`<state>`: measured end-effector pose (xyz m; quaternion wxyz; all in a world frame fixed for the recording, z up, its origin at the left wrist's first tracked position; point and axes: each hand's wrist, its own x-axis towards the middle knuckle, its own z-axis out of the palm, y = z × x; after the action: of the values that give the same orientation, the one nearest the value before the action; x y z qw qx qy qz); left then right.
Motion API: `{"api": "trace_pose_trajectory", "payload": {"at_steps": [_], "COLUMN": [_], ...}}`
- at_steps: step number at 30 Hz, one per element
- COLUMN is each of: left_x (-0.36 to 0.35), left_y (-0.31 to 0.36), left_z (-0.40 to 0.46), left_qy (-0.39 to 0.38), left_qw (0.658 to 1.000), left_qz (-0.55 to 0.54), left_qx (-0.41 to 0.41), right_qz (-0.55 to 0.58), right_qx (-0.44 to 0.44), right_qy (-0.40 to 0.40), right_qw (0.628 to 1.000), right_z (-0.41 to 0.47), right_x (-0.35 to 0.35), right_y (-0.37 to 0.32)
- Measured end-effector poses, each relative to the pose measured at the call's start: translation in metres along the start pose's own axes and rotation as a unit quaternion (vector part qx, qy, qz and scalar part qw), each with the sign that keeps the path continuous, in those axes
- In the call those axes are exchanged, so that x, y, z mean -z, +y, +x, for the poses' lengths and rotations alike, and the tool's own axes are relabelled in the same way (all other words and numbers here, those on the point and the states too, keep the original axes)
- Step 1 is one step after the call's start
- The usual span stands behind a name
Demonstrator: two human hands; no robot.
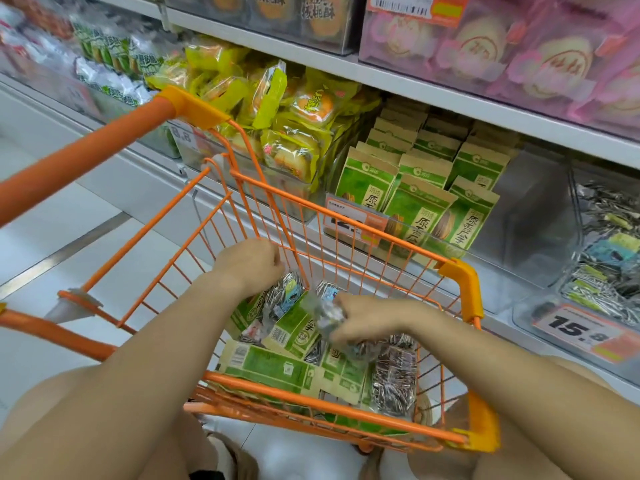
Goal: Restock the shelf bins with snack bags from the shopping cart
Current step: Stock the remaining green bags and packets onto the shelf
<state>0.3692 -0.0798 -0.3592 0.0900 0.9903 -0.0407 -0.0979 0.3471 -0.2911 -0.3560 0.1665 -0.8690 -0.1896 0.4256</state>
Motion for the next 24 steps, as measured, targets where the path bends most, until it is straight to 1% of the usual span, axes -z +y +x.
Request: {"api": "trace_pose_trajectory", "payload": {"at_steps": [2,4,5,6,8,9,12,15,17,19,21,24], "left_x": [-0.004,-0.008,-0.007,-0.007,-0.008,-0.009,-0.011,-0.022,-0.035,-0.05,-0.059,-0.055], "left_y": [0.003,0.009,0.014,0.02,0.035,0.043,0.071,0.093,0.1,0.1,0.098,0.09], "left_z": [-0.001,-0.001,-0.002,-0.002,0.002,0.004,0.01,0.009,0.008,0.011,0.015,0.02], "left_qy": [-0.025,-0.054,-0.076,-0.1,-0.131,-0.142,-0.169,-0.211,-0.218,-0.206,-0.194,-0.214], "left_qw": [1.0,0.998,0.996,0.99,0.974,0.966,0.957,0.946,0.943,0.944,0.943,0.929], "left_qz": [-0.006,-0.015,0.013,0.062,0.145,0.169,0.17,0.198,0.21,0.216,0.223,0.244], "left_qx": [-0.01,-0.036,-0.053,-0.072,-0.114,-0.134,-0.162,-0.145,-0.139,-0.14,-0.151,-0.175], "right_qz": [0.158,0.259,0.295,0.322,0.364,0.383,0.417,0.464,0.453,0.427,0.425,0.438], "right_qx": [0.031,0.044,0.048,0.052,0.058,0.06,0.091,0.145,0.179,0.183,0.163,0.148], "right_qy": [0.025,0.069,0.097,0.125,0.153,0.163,0.206,0.254,0.301,0.36,0.425,0.49], "right_qw": [0.987,0.962,0.949,0.937,0.917,0.907,0.881,0.836,0.82,0.81,0.783,0.739], "right_z": [-0.015,-0.025,-0.03,-0.033,-0.037,-0.038,-0.039,-0.039,-0.039,-0.042,-0.04,-0.04], "right_x": [0.018,0.027,0.03,0.031,0.031,0.03,0.031,0.029,0.027,0.025,0.025,0.025], "right_y": [0.002,0.008,0.01,0.014,0.021,0.023,0.024,0.027,0.03,0.029,0.03,0.032]}}
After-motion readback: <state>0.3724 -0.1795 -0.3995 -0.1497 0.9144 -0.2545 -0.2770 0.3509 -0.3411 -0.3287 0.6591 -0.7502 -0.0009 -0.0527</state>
